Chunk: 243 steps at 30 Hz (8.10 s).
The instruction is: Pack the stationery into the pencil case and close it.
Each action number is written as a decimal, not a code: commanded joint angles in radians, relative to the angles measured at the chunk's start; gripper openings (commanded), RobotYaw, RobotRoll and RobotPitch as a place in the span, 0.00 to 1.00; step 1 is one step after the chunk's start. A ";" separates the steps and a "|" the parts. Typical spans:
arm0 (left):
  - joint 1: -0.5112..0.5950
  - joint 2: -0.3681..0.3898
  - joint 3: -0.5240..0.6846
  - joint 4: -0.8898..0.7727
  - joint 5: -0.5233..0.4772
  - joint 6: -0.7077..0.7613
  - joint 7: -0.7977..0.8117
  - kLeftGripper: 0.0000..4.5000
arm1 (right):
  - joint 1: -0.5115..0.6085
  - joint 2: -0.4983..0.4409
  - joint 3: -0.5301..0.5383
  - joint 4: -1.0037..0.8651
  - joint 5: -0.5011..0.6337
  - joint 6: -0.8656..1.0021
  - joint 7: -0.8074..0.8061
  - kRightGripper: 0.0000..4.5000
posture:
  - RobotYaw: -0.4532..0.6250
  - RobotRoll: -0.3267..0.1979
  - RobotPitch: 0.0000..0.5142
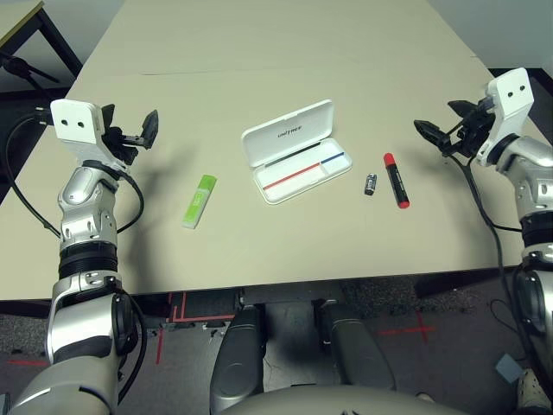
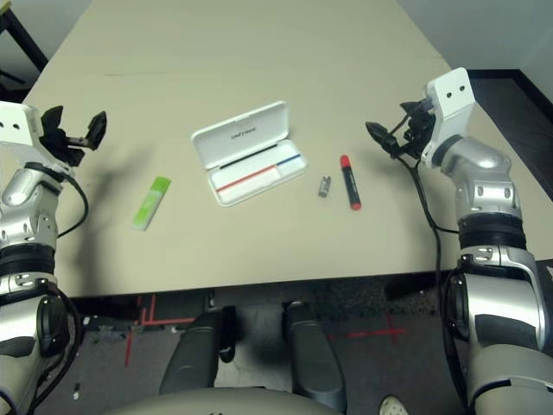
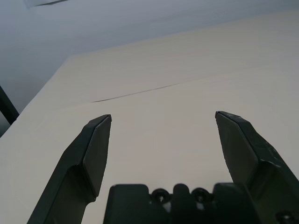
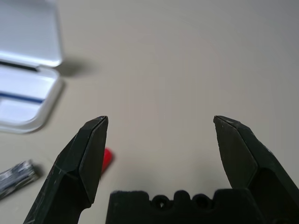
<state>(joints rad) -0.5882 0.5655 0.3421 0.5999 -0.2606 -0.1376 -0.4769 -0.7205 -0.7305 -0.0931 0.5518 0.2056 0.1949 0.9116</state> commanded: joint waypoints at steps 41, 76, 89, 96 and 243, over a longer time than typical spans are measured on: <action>0.183 0.058 -0.619 -0.714 0.033 0.556 -0.459 0.99 | 0.011 -0.035 0.128 -0.047 -0.097 0.099 0.168 1.00 | 0.41 0.62 0.35; 0.040 -0.010 -0.742 -0.506 0.241 0.571 -0.522 0.32 | 0.058 -0.027 0.112 -0.098 -0.088 0.100 0.099 1.00 | 0.38 0.62 0.39; 0.029 0.045 -0.716 -0.566 0.225 0.563 -0.590 0.01 | 0.057 -0.012 0.120 -0.086 -0.093 0.082 0.090 1.00 | 0.38 0.62 0.38; 0.104 0.148 -0.695 -0.675 0.201 0.493 -0.669 0.01 | 0.060 -0.008 0.130 -0.098 -0.079 0.093 0.135 1.00 | 0.40 0.62 0.38; 0.405 0.393 -0.378 -1.062 -0.026 0.495 -0.603 1.00 | 0.067 -0.096 0.209 -0.471 0.096 0.823 -0.033 0.12 | 0.52 0.62 0.40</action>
<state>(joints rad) -0.1860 0.9582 -0.0205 -0.4586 -0.2904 0.3607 -1.0730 -0.6404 -0.7875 0.0724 0.0680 0.2915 1.0970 0.7669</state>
